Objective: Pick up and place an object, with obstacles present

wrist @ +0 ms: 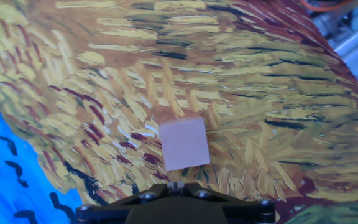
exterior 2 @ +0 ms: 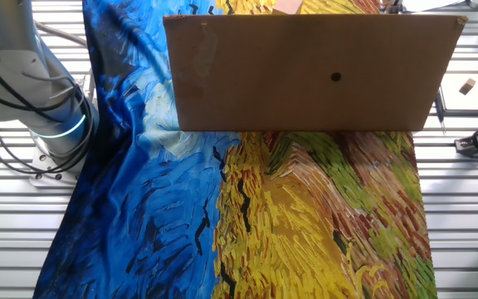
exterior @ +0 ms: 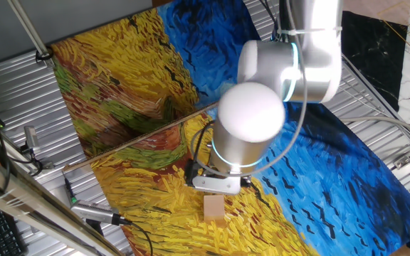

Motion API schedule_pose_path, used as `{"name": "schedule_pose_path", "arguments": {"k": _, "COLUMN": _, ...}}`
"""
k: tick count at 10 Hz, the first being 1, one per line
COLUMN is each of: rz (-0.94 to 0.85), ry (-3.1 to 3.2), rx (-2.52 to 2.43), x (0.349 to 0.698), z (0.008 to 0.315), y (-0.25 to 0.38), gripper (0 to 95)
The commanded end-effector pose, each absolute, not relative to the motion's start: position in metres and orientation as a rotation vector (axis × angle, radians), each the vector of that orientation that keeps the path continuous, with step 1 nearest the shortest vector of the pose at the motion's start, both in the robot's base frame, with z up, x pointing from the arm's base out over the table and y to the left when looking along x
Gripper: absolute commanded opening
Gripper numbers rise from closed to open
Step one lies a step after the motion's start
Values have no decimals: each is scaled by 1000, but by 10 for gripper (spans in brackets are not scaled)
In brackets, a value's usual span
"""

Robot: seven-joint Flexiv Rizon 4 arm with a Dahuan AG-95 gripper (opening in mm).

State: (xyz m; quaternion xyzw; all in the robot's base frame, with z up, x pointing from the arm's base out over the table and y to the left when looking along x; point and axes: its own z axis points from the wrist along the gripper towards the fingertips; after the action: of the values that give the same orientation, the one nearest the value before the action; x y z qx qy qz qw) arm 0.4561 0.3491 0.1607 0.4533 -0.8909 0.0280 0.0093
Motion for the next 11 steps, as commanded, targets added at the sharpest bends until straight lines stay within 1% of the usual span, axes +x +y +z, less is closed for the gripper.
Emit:
{"name": "schedule_pose_path", "arguments": {"k": 1, "rz": 82, "ry": -2797, "rx": 1392, "x": 456, "z": 161, "y": 348, "gripper": 0}}
{"name": "schedule_pose_path", "arguments": {"k": 2, "rz": 79, "ry": -2798, "rx": 1393, "x": 456, "z": 161, "y": 348, "gripper": 0}}
{"name": "schedule_pose_path", "arguments": {"k": 3, "rz": 67, "ry": -2792, "rx": 1408, "x": 454, "z": 169, "y": 342, "gripper": 0}}
{"name": "schedule_pose_path", "arguments": {"k": 5, "rz": 57, "ry": -2769, "rx": 1446, "x": 456, "z": 188, "y": 325, "gripper": 0}}
{"name": "schedule_pose_path", "arguments": {"k": 6, "rz": 50, "ry": -2755, "rx": 1458, "x": 461, "z": 207, "y": 312, "gripper": 0}}
{"name": "schedule_pose_path", "arguments": {"k": 11, "rz": 50, "ry": -2755, "rx": 1458, "x": 461, "z": 207, "y": 312, "gripper": 0}}
